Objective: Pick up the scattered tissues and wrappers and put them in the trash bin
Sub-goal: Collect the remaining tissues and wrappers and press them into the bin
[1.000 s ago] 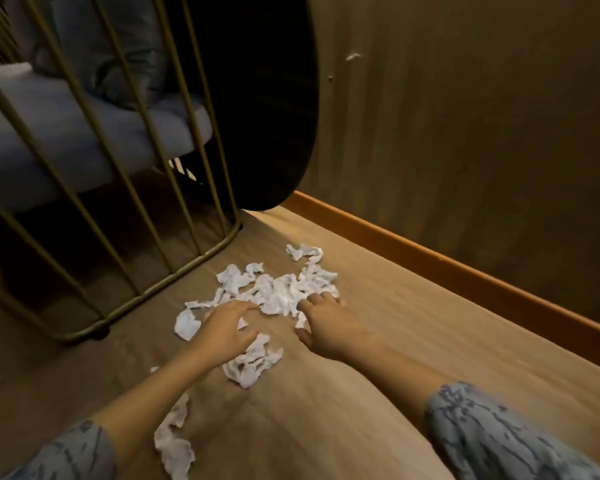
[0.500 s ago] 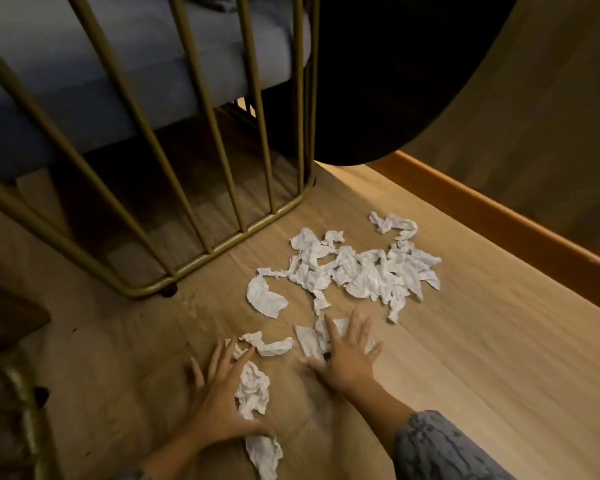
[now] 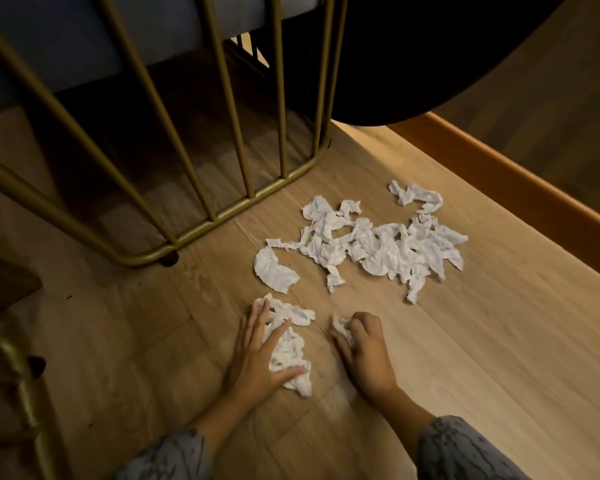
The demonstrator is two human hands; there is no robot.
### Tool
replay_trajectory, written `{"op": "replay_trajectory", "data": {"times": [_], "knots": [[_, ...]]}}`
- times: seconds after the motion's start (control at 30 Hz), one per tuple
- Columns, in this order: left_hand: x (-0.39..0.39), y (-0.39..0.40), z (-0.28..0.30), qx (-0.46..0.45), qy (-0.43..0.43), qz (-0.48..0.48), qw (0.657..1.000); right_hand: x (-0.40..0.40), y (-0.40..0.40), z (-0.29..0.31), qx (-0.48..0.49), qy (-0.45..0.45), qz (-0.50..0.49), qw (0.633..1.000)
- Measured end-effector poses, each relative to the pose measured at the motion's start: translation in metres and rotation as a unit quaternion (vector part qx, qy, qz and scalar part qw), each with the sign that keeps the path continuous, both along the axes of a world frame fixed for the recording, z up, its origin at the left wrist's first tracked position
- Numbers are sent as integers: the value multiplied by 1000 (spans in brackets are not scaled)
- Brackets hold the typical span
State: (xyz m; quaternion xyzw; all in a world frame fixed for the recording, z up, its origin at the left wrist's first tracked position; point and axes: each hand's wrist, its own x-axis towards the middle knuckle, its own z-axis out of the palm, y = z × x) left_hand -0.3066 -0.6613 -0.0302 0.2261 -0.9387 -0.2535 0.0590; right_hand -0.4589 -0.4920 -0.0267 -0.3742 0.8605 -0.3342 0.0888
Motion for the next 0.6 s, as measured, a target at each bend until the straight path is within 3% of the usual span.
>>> {"op": "replay_trajectory", "data": {"times": [0.17, 0.3, 0.43, 0.6], "knots": [[-23, -8, -11, 85, 115, 95, 985, -45, -32, 28, -7, 4, -75, 997], [-48, -18, 5, 191, 175, 231, 938, -74, -72, 43, -27, -38, -53, 998], [-79, -40, 15, 119, 225, 266, 930, -96, -104, 42, 20, -28, -1, 999], [-104, -62, -8, 63, 131, 207, 967, -91, -105, 12, 175, 5, 130, 976]]}}
